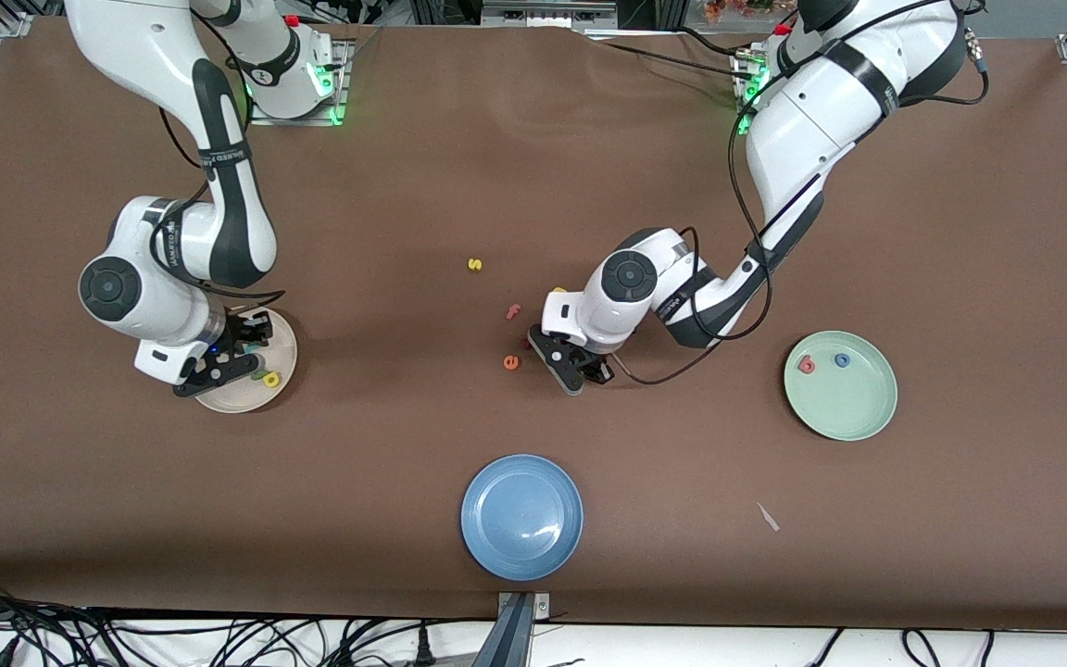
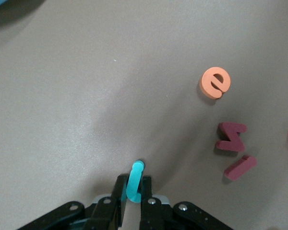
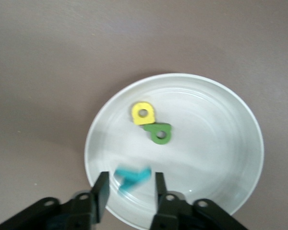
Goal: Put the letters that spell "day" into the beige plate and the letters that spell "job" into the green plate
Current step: 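Release the y on the beige plate while the left gripper carries the l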
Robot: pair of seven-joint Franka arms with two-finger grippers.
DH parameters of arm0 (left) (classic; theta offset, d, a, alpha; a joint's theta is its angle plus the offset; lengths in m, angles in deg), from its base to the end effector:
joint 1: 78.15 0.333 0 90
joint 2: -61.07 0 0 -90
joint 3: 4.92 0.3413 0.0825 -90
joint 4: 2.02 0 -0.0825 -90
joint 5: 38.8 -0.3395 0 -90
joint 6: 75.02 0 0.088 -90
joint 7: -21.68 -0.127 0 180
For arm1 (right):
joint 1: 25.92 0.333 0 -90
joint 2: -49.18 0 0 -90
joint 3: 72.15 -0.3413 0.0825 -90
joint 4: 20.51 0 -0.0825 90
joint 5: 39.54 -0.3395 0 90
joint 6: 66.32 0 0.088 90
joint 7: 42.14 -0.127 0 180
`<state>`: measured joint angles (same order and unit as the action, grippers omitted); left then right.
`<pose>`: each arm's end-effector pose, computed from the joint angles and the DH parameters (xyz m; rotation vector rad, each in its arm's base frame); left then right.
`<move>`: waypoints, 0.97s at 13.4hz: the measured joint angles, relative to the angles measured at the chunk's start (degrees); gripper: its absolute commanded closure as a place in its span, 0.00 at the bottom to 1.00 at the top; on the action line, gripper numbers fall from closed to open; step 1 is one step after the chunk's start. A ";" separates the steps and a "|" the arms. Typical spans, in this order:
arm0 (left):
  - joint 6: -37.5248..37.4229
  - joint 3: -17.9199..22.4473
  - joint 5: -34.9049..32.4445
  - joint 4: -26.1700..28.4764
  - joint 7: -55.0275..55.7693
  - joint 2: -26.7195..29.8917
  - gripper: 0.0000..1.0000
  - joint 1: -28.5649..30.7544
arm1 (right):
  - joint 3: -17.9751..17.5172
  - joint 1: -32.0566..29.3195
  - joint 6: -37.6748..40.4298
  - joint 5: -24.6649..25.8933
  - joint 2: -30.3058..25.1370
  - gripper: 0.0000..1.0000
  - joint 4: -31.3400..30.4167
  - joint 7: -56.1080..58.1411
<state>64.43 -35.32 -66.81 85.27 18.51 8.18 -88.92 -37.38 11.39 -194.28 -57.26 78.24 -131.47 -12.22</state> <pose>0.5811 -0.3987 0.1980 2.7094 -1.3505 0.1636 0.5823 0.0631 0.2869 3.0467 0.6271 -0.1678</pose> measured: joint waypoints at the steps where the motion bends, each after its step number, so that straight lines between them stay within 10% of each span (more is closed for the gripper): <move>1: 0.00 0.04 0.00 -0.02 0.00 0.01 1.00 -0.03 | -0.01 -0.10 -0.01 0.00 -0.03 0.00 0.27 0.13; 13: -18.03 0.88 0.00 -2.33 -2.90 9.56 1.00 11.87 | -0.86 5.54 14.44 0.19 -0.09 0.00 11.06 -19.22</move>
<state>46.41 -34.44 -66.81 82.94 15.61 17.75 -77.05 -38.24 16.93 -179.83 -57.07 78.15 -120.41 -31.44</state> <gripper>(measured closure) 0.837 0.000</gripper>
